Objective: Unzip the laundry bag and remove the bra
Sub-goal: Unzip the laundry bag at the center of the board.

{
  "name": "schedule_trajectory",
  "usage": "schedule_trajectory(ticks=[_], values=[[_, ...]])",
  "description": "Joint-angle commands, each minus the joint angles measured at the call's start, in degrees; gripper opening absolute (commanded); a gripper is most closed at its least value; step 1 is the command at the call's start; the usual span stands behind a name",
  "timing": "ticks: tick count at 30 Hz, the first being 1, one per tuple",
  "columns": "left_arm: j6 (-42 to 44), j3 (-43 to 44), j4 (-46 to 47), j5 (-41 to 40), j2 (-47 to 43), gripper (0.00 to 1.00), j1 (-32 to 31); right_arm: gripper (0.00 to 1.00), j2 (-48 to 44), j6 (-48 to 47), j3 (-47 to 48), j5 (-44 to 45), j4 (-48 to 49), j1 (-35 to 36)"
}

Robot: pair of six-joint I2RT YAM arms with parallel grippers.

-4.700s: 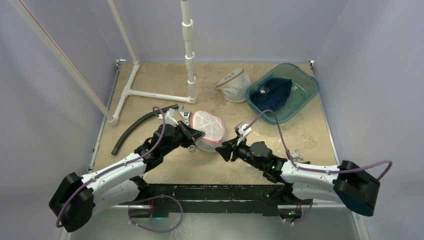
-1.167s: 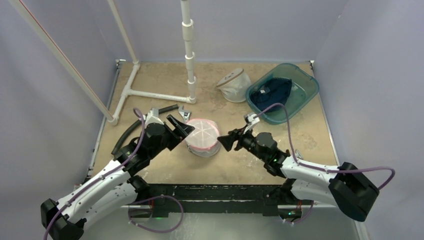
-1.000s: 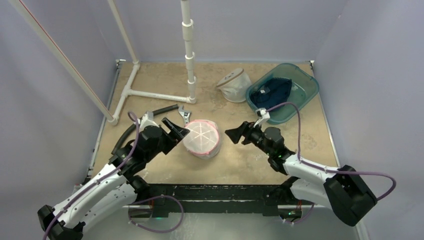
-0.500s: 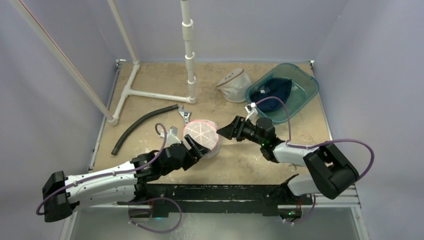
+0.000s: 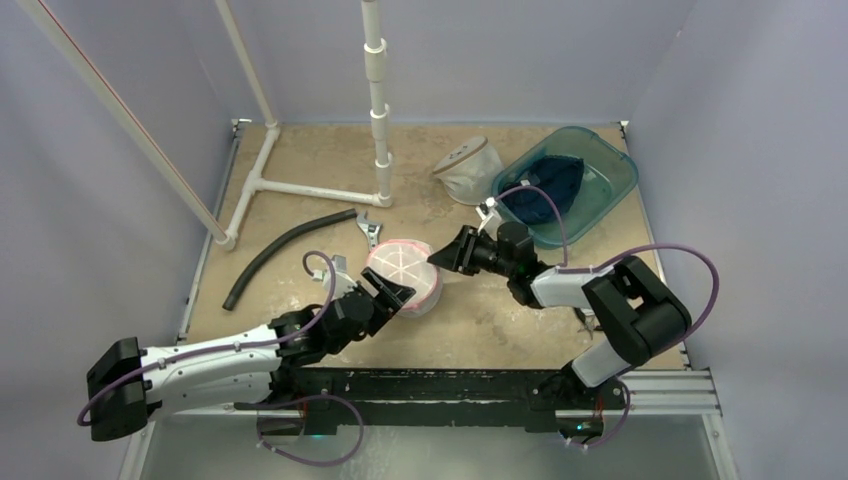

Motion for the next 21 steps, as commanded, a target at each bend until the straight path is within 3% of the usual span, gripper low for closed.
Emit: schedule_trajectory(ticks=[1, 9, 21], values=[[0.79, -1.96, 5.71, -2.21, 0.71, 0.73, 0.14, 0.37, -0.85, 1.44, 1.85, -3.33, 0.23, -0.04], [4.01, -4.93, 13.54, 4.50, 1.50, 0.72, 4.07, 0.00, -8.66, 6.63, -3.66, -3.99, 2.09, -0.05], [6.36, -9.50, 23.60, 6.08, 1.15, 0.76, 4.18, 0.00, -22.08, 19.52, -15.72, 6.39, 3.59, -0.11]])
